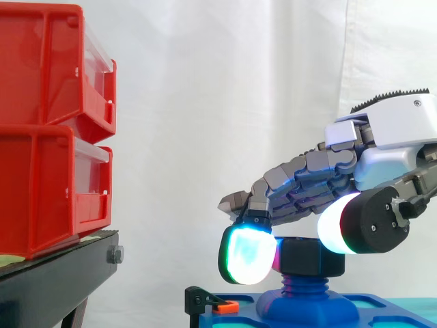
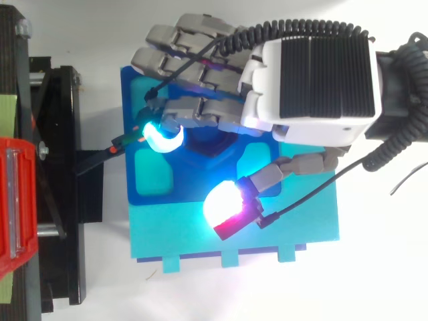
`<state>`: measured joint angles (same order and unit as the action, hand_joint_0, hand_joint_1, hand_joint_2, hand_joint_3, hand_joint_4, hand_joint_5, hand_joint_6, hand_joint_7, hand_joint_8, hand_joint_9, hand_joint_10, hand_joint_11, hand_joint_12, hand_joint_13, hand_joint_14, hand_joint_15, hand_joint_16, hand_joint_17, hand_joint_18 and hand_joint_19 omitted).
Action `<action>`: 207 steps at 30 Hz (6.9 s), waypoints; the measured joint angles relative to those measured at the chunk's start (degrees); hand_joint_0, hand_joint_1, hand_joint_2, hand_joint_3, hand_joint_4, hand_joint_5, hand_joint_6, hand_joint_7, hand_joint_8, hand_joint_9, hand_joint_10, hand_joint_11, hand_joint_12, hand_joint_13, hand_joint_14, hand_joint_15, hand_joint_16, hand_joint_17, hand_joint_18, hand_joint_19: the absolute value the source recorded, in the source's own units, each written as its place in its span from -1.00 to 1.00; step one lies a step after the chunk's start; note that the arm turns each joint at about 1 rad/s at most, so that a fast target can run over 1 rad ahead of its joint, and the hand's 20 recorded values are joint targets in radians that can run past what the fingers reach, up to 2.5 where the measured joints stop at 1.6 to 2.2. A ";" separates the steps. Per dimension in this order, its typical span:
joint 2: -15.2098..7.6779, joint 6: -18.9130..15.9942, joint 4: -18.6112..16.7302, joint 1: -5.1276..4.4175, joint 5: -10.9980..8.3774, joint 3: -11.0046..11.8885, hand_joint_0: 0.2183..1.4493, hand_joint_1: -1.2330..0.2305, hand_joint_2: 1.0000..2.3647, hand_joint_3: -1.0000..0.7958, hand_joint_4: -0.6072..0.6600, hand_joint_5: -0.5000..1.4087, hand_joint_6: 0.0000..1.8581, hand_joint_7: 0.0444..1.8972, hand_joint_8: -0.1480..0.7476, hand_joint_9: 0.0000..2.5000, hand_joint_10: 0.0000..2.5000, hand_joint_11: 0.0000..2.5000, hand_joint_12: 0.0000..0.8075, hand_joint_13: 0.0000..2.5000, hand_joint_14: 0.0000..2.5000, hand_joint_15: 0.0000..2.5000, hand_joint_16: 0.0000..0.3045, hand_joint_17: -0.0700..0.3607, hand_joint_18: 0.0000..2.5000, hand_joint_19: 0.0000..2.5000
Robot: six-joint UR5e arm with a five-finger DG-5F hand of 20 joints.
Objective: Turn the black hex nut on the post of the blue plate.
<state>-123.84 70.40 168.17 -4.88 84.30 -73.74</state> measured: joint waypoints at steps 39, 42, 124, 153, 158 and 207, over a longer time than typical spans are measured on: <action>0.06 0.09 0.73 3.45 4.08 0.75 -0.62 0.13 -1.00 -0.44 0.34 -0.69 -0.46 0.12 -0.23 -0.92 -1.00 -1.00 -0.12 -0.91 -1.00 -1.00 -0.64 -0.10 -1.00 -1.00; 0.07 0.14 2.20 3.60 4.63 1.72 -0.62 0.13 -1.00 -0.44 0.35 -0.69 -0.46 0.12 -0.23 -0.92 -1.00 -1.00 -0.13 -0.91 -1.00 -1.00 -0.64 -0.10 -1.00 -1.00; 4.43 4.12 20.27 2.24 4.89 6.61 -0.66 -0.07 -1.00 -0.44 0.29 -0.73 -0.46 -0.08 -0.22 -0.93 -1.00 -1.00 -0.10 -0.91 -1.00 -1.00 -0.62 -0.08 -1.00 -1.00; 0.85 -3.42 9.75 1.79 4.43 9.42 -0.75 -0.03 -1.00 -0.44 0.29 -0.74 -0.46 -0.17 -0.18 -0.97 -1.00 -1.00 -0.03 -0.95 -1.00 -1.00 -0.59 -0.03 -1.00 -1.00; -0.24 -4.18 8.29 1.74 4.53 9.42 -0.79 -0.26 -1.00 -0.44 0.30 -0.75 -0.46 -0.15 -0.18 -0.99 -1.00 -1.00 0.00 -0.96 -1.00 -1.00 -0.58 -0.01 -1.00 -1.00; -2.87 -4.54 9.01 4.28 8.72 9.34 -0.84 -0.04 -1.00 -0.44 0.43 -0.74 -0.46 0.04 -0.12 -1.00 -1.00 -1.00 0.06 -0.99 -1.00 -1.00 -0.61 -0.05 -1.00 -1.00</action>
<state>-126.71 65.86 177.18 -0.60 93.02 -64.40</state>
